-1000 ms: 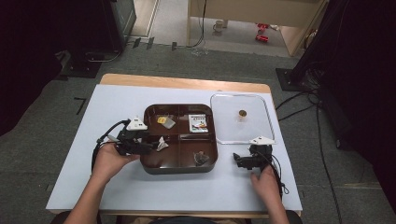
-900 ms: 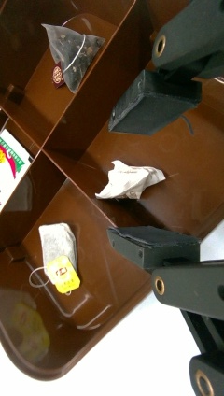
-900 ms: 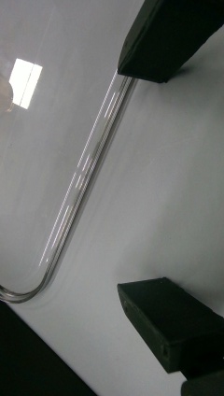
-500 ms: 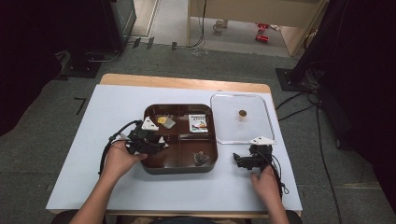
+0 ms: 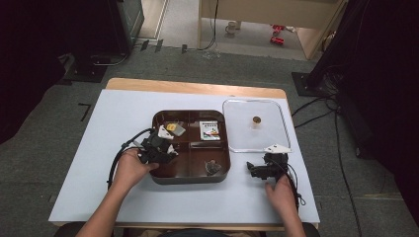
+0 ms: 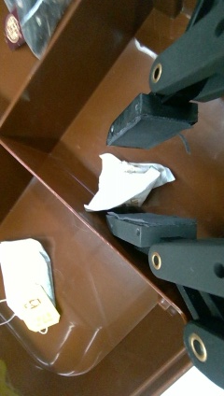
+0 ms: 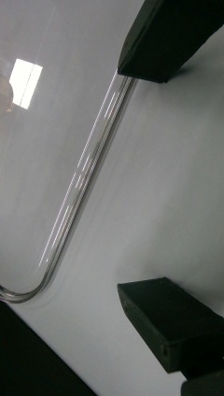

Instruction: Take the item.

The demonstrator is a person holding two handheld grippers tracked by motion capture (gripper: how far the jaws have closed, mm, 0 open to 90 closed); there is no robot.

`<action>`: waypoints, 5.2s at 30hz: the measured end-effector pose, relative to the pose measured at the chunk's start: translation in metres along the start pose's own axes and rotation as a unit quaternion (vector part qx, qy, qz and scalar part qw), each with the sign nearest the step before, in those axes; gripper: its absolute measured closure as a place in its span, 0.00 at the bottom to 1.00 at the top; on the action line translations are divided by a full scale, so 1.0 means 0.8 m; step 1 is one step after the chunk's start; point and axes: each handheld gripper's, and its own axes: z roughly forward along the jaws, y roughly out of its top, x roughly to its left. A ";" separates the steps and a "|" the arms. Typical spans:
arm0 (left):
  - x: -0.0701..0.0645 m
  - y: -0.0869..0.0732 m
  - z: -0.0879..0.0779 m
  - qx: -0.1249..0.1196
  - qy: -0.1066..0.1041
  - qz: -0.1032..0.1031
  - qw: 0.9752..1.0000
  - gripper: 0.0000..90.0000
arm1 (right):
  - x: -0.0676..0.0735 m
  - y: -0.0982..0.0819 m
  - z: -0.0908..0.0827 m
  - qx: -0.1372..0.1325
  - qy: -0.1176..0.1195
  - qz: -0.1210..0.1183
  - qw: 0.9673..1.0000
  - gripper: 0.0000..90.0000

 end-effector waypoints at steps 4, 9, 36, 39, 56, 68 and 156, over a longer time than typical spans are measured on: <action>0.000 0.000 0.001 0.005 0.005 0.000 1.000 0.65 | 0.000 0.000 0.000 0.000 0.000 0.000 1.000 0.00; 0.001 0.000 0.001 0.013 0.012 0.001 1.000 0.69 | 0.000 0.000 0.000 0.000 0.000 0.000 1.000 0.00; 0.016 -0.006 -0.015 -0.018 -0.025 -0.022 0.999 0.81 | 0.001 0.000 0.000 0.000 -0.001 -0.001 1.000 0.00; 0.017 -0.007 -0.020 -0.028 -0.025 -0.022 0.999 0.81 | 0.001 0.000 0.000 0.000 -0.001 -0.001 1.000 0.00; 0.026 -0.019 -0.046 -0.073 -0.024 -0.039 0.996 0.80 | 0.000 0.000 0.000 0.000 -0.002 -0.002 1.000 0.00; 0.032 -0.034 -0.067 -0.099 -0.015 -0.053 0.994 0.80 | 0.000 0.000 0.000 0.000 0.000 0.000 1.000 0.00; 0.114 -0.093 -0.055 -0.061 0.050 -0.140 0.987 0.60 | 0.000 0.000 0.000 0.000 -0.001 0.000 1.000 0.00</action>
